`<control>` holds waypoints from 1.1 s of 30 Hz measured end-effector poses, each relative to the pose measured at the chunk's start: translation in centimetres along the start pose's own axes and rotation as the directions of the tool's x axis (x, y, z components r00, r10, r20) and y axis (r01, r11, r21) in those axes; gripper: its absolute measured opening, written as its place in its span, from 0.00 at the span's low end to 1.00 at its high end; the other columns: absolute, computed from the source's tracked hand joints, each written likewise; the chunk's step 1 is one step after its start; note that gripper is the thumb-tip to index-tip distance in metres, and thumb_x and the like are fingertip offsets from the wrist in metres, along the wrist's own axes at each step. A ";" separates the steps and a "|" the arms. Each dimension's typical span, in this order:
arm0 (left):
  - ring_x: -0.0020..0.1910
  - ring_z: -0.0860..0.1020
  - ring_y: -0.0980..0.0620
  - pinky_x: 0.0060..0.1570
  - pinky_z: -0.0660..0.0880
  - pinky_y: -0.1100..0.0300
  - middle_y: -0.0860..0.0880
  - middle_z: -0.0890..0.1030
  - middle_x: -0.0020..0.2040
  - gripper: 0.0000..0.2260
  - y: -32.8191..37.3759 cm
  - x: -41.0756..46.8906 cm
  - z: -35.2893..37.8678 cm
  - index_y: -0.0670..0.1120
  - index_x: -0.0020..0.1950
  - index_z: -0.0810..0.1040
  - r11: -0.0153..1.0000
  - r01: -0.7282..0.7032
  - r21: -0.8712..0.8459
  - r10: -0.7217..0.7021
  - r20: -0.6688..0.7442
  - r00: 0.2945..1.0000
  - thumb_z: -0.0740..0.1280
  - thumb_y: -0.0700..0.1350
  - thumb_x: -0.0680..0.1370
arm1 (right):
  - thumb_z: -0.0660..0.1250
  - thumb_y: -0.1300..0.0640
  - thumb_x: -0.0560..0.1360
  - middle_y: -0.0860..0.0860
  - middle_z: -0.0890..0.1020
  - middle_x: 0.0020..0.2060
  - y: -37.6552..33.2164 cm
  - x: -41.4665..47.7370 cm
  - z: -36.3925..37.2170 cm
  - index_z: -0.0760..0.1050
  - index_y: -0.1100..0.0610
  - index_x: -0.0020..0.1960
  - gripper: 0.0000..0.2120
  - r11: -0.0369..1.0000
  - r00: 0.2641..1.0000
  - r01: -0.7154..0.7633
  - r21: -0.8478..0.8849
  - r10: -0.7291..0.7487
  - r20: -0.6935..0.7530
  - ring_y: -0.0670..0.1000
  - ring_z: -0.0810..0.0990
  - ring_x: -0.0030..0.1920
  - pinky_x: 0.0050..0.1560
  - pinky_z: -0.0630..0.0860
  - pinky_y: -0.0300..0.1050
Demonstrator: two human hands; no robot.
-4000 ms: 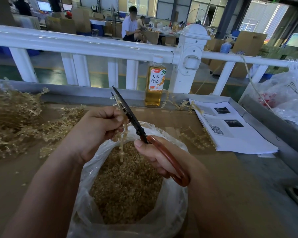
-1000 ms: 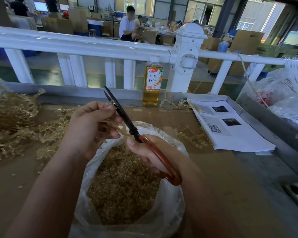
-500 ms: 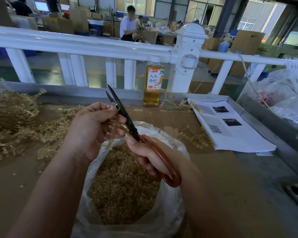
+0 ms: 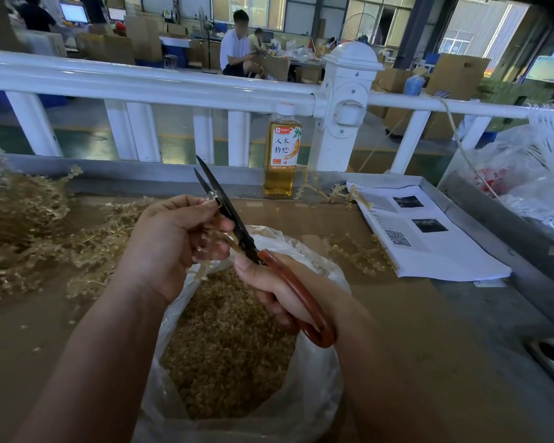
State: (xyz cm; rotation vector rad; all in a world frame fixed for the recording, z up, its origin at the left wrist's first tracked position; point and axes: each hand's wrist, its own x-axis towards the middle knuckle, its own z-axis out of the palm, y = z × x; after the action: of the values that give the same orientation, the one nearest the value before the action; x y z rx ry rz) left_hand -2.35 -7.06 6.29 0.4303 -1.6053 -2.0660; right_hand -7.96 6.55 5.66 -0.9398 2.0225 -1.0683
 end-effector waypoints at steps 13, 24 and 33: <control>0.19 0.74 0.55 0.22 0.72 0.67 0.49 0.80 0.26 0.07 -0.4 -0.1 -0.1 0.38 0.41 0.74 0.999 -0.027 0.035 0.027 0.015 1.000 0.60 0.37 0.78 | 0.54 0.45 0.79 0.41 0.69 0.25 0.1 0.0 0.1 0.68 0.46 0.43 0.10 0.980 0.998 -0.068 0.186 0.064 0.025 0.33 0.69 0.18 0.24 0.65 0.31; 0.19 0.74 0.53 0.20 0.72 0.66 0.48 0.79 0.25 0.07 -0.3 -0.2 0.0 0.41 0.40 0.73 0.999 -0.036 -0.004 0.036 -0.040 0.999 0.61 0.35 0.77 | 0.51 0.40 0.78 0.41 0.65 0.29 0.4 0.1 -0.1 0.70 0.51 0.63 0.21 0.999 0.999 -0.027 -0.044 0.025 -0.029 0.32 0.68 0.19 0.22 0.64 0.27; 0.20 0.74 0.54 0.20 0.70 0.68 0.49 0.79 0.25 0.10 -0.4 -0.2 0.1 0.42 0.39 0.72 0.997 -0.070 0.009 0.071 -0.051 0.996 0.59 0.39 0.79 | 0.52 0.42 0.79 0.43 0.66 0.30 -0.2 -0.3 -0.2 0.65 0.46 0.38 0.14 0.998 1.000 0.023 -0.052 -0.024 -0.010 0.40 0.65 0.29 0.31 0.62 0.36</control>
State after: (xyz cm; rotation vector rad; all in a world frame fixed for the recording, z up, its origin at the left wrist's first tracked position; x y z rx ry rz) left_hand -2.38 -6.77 5.89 0.4198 -1.5754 -1.9822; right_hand -7.88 6.79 5.92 -0.9889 2.0611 -1.0402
